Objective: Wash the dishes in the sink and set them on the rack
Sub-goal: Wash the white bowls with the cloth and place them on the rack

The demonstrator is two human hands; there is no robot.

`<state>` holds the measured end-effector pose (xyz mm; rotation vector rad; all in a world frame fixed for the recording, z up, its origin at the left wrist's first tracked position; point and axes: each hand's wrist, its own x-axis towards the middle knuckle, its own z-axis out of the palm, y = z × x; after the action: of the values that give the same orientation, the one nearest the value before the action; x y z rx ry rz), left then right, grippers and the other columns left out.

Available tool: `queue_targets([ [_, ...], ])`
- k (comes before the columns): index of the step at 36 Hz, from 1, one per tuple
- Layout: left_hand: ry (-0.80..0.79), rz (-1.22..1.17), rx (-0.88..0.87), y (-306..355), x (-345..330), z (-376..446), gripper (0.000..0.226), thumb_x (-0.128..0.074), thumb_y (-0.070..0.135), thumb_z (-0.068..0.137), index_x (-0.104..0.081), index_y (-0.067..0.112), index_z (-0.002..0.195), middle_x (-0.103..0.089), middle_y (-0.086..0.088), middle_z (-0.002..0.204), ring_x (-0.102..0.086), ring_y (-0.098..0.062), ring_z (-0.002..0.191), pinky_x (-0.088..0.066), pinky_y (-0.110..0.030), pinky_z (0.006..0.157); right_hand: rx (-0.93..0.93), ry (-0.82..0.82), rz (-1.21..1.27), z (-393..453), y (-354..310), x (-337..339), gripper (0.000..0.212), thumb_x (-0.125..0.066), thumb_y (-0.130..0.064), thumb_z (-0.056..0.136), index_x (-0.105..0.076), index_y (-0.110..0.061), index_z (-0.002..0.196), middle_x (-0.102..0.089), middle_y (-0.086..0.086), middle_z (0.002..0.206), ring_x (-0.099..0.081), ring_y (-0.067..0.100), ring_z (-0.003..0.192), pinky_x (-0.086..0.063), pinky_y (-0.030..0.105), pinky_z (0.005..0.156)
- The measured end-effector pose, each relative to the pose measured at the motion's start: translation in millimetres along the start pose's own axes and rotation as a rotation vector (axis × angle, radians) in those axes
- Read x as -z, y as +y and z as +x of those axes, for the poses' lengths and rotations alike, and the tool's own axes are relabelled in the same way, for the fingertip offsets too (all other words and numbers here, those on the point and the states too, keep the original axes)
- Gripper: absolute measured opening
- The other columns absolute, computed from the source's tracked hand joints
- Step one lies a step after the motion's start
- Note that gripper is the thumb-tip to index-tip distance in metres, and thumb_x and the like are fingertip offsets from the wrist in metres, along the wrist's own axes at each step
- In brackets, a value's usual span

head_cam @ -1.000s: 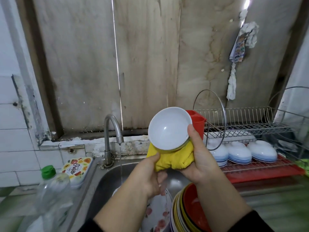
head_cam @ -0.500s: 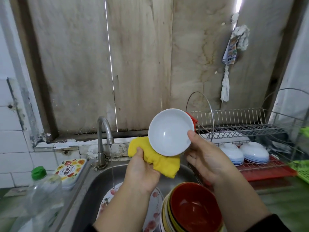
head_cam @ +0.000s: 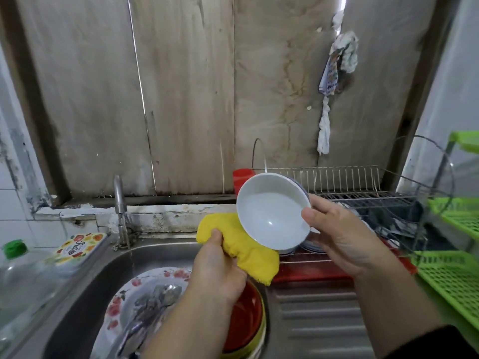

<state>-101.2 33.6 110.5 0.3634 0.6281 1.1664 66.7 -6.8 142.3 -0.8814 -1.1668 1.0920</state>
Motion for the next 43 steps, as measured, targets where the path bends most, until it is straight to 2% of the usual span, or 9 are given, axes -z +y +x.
queue_targets([
  [4,-0.014,0.062,-0.028,-32,-10,0,0.055,-0.014,0.040,0.104,-0.054,0.005,0.087,-0.058,-0.007,0.050,-0.056,-0.018,0.044,-0.042,-0.017,0.038,0.032,-0.018,-0.012,-13,-3,35,0.099,-0.094,-0.042,0.033,-0.060,-0.014,0.122,-0.070,0.009,0.110,-0.067,0.018,0.097,-0.056,0.024,0.074],
  [10,-0.006,0.124,-0.062,-82,-21,0,0.064,-0.014,0.037,0.105,-0.039,-0.017,0.130,-0.057,-0.012,0.058,-0.054,-0.026,0.045,-0.044,-0.023,0.034,0.056,-0.034,-0.175,-35,-5,84,0.055,-0.077,-0.010,0.062,-0.062,-0.022,0.114,-0.069,0.000,0.113,-0.065,0.014,0.104,-0.053,0.021,0.078],
  [15,0.039,0.126,-0.006,-110,-33,7,0.059,-0.014,0.036,0.105,-0.054,-0.002,0.085,-0.064,-0.018,0.069,-0.058,-0.030,0.066,-0.048,-0.037,0.055,0.085,0.054,-0.499,-44,-1,117,0.065,-0.086,-0.013,0.054,-0.061,-0.039,0.108,-0.064,-0.016,0.116,-0.054,-0.006,0.113,-0.050,0.020,0.090],
  [20,0.023,0.142,-0.018,-131,-50,21,0.083,-0.009,0.030,0.105,-0.057,-0.008,0.049,-0.058,-0.020,0.046,-0.057,-0.026,0.035,-0.046,-0.029,0.030,0.132,0.076,-0.746,-39,11,143,0.070,-0.087,-0.006,0.059,-0.054,-0.040,0.110,-0.049,-0.014,0.114,-0.051,-0.005,0.102,-0.039,0.000,0.081],
  [26,0.102,0.181,-0.037,-135,-60,39,0.062,-0.013,0.032,0.105,-0.048,-0.004,0.070,-0.059,-0.013,0.042,-0.057,-0.022,0.033,-0.042,-0.024,0.027,0.115,0.088,-1.058,-20,29,168,0.087,-0.086,-0.015,0.064,-0.043,-0.019,0.140,-0.038,-0.011,0.128,-0.033,0.001,0.118,-0.021,0.006,0.095],
  [28,0.112,0.186,-0.027,-135,-63,45,0.059,-0.015,0.033,0.105,-0.049,-0.002,0.073,-0.061,-0.015,0.048,-0.062,-0.028,0.048,-0.048,-0.028,0.039,0.112,0.074,-1.125,-11,37,174,0.087,-0.085,-0.016,0.067,-0.040,-0.019,0.142,-0.036,-0.006,0.138,-0.031,0.004,0.124,-0.018,0.010,0.100],
  [34,0.178,0.167,-0.015,-128,-67,62,0.055,-0.019,0.036,0.104,-0.046,-0.004,0.130,-0.054,-0.019,0.127,-0.050,-0.035,0.121,-0.039,-0.047,0.094,0.159,0.044,-1.300,13,64,180,0.083,-0.076,-0.017,0.077,-0.031,-0.020,0.146,-0.025,-0.003,0.152,-0.011,0.011,0.143,-0.002,0.010,0.104],
  [40,0.155,0.181,-0.049,-121,-66,75,0.058,-0.015,0.032,0.105,-0.037,-0.010,0.138,-0.054,-0.027,0.127,-0.053,-0.043,0.110,-0.042,-0.043,0.088,0.203,0.024,-1.411,39,87,181,0.078,-0.071,-0.009,0.080,-0.030,-0.013,0.146,-0.030,0.004,0.151,-0.009,0.020,0.146,-0.017,0.032,0.114],
  [43,0.168,0.166,-0.036,-117,-65,81,0.053,-0.018,0.033,0.105,-0.044,-0.003,0.134,-0.054,-0.018,0.127,-0.057,-0.030,0.095,-0.042,-0.039,0.077,0.223,0.022,-1.434,55,97,184,0.078,-0.073,-0.004,0.078,-0.034,-0.007,0.145,-0.036,0.010,0.147,-0.014,0.028,0.145,-0.016,0.035,0.116],
])
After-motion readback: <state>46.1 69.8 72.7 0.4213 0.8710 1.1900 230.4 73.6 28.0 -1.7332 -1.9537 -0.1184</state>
